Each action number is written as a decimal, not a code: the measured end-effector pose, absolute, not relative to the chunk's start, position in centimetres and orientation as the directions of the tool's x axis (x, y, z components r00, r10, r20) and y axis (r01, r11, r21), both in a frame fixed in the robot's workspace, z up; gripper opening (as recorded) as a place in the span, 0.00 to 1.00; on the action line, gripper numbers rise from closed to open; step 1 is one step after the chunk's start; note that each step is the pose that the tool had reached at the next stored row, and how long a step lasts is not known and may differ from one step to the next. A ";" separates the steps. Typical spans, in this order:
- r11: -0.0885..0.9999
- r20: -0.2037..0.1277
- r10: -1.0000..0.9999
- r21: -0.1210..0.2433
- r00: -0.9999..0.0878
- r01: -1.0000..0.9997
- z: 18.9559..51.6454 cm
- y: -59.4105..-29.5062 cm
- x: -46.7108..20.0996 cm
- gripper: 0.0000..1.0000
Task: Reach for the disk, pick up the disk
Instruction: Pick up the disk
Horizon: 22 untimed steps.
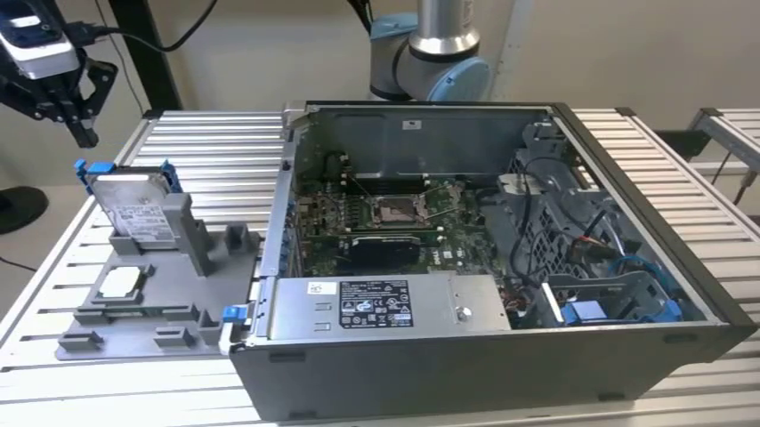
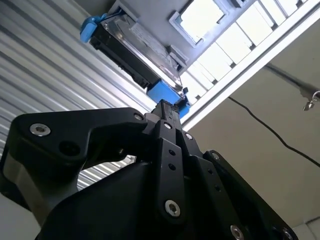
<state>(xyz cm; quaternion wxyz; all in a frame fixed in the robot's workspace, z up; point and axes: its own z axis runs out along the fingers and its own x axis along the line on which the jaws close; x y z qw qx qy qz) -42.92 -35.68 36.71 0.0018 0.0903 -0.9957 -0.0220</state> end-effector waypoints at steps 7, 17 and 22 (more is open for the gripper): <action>0.977 -0.001 -0.208 0.048 -0.978 -0.208 36.7 -35.7 -42.9 0.00; 0.973 -0.002 -0.224 0.050 -0.975 -0.224 36.7 -35.7 -42.9 0.00; 0.971 -0.002 -0.235 0.050 -0.972 -0.234 36.7 -35.7 -42.9 0.00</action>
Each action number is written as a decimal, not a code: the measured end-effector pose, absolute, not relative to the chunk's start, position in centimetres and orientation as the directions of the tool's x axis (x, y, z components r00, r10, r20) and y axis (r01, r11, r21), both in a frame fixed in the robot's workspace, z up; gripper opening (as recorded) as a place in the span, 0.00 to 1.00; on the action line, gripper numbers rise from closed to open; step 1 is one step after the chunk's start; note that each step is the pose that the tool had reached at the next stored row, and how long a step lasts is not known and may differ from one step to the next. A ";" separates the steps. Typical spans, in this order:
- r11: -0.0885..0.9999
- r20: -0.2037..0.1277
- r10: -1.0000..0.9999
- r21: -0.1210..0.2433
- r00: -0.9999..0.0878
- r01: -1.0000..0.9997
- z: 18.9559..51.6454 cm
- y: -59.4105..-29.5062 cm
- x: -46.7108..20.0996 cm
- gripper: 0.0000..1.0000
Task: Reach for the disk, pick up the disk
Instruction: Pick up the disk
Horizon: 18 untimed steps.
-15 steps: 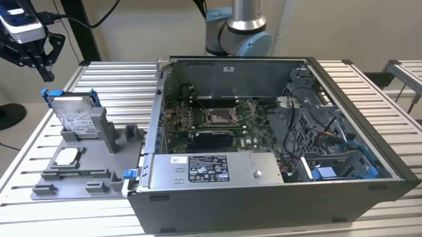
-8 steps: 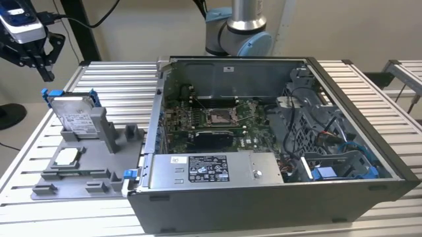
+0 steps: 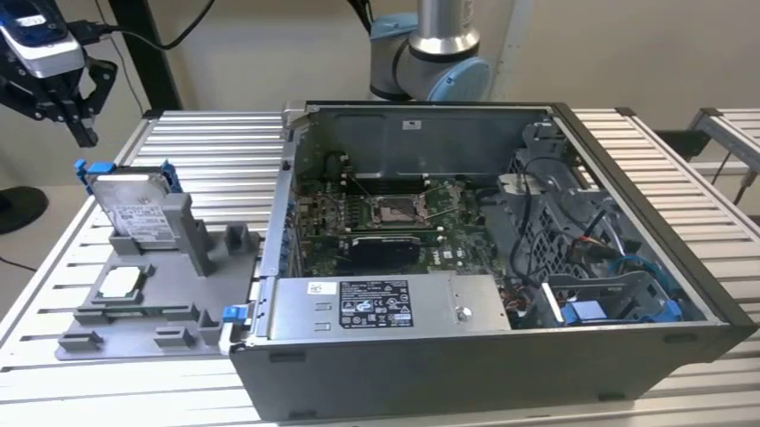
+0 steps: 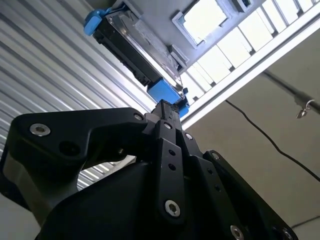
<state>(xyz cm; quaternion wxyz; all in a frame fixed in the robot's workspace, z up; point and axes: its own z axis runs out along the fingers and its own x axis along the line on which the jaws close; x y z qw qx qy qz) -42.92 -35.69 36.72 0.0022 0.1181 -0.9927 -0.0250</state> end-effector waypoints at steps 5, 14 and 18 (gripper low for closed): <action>0.965 -0.002 -0.258 0.050 -0.966 -0.258 36.7 -35.7 -42.9 0.00; 0.941 -0.002 -0.335 0.050 -0.942 -0.335 36.7 -35.7 -42.9 0.00; 0.925 -0.002 -0.377 0.050 -0.926 -0.377 36.7 -35.7 -42.9 0.00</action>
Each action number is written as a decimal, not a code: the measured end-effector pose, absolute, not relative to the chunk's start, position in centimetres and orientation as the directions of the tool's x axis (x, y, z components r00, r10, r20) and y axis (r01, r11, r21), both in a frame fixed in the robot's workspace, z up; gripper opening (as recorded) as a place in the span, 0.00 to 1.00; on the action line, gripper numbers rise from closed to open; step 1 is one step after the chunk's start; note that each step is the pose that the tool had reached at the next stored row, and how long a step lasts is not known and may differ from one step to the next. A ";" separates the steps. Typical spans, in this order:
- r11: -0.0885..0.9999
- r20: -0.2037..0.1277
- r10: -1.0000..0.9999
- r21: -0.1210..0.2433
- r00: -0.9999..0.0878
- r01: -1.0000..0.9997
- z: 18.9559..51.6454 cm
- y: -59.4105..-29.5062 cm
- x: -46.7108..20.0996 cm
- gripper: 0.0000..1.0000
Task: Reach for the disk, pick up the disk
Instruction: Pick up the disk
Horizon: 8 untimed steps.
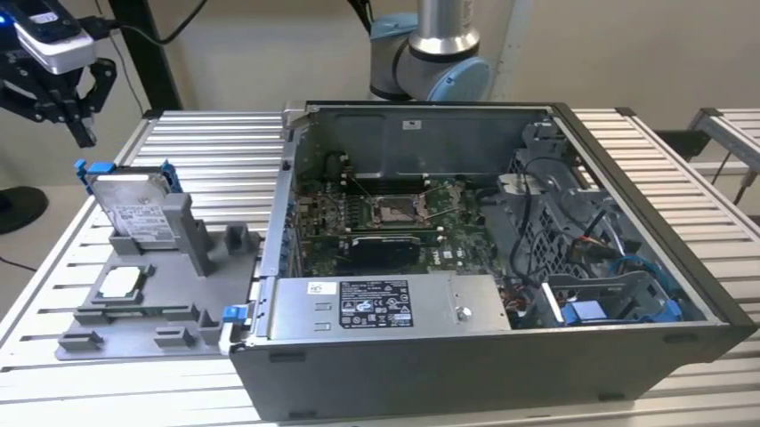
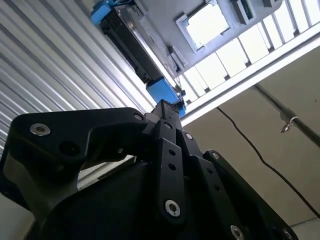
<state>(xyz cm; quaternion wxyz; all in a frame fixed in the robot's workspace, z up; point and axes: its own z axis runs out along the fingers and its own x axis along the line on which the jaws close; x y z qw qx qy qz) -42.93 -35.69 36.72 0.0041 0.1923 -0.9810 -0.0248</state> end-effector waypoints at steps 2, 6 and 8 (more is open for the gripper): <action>0.915 -0.002 -0.401 0.050 -0.916 -0.400 36.7 -35.7 -42.9 0.00; 0.892 -0.002 -0.450 0.050 -0.893 -0.450 36.7 -35.7 -42.9 0.00; 0.880 -0.002 -0.473 0.050 -0.881 -0.473 36.7 -35.7 -42.9 0.00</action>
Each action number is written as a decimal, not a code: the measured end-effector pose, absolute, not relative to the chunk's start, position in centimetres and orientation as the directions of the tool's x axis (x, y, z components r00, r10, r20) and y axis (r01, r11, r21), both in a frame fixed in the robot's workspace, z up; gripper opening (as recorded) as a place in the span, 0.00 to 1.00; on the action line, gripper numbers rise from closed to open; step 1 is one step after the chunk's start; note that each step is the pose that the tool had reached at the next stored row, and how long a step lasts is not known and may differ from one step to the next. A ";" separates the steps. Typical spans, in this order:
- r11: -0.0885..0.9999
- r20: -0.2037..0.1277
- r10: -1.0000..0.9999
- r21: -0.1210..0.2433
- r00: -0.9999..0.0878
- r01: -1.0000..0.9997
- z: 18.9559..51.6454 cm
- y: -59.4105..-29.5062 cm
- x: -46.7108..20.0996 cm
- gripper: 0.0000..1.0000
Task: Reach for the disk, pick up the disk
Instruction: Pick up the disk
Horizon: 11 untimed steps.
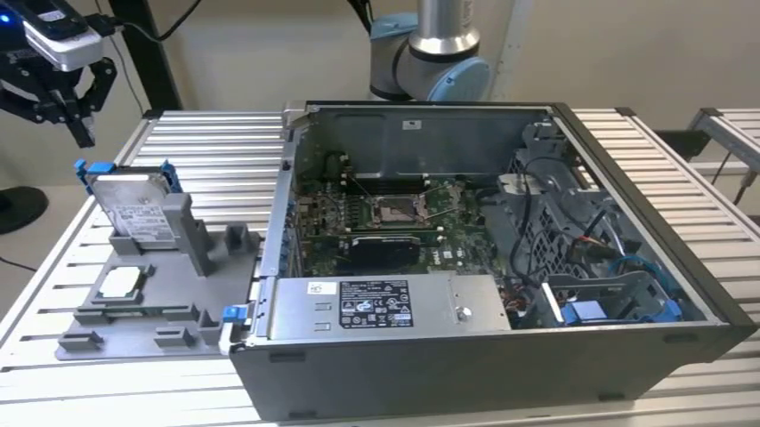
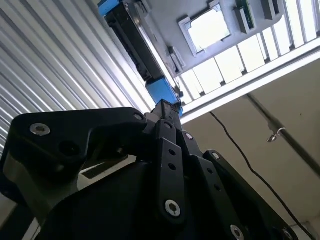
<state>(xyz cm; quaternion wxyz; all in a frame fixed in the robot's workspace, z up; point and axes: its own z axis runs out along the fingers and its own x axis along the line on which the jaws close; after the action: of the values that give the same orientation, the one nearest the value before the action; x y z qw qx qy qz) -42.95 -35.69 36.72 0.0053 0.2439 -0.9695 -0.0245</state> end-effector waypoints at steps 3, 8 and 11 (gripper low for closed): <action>0.862 -0.002 -0.505 0.050 -0.863 -0.505 36.7 -35.7 -43.0 0.00; 0.829 -0.002 -0.558 0.050 -0.830 -0.558 36.7 -35.7 -43.0 0.00; 0.808 -0.002 -0.587 0.050 -0.809 -0.587 36.7 -35.7 -43.0 0.00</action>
<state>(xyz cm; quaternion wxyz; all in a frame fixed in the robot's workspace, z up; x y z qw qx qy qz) -42.96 -35.69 36.72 0.0070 0.3087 -0.9508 -0.0241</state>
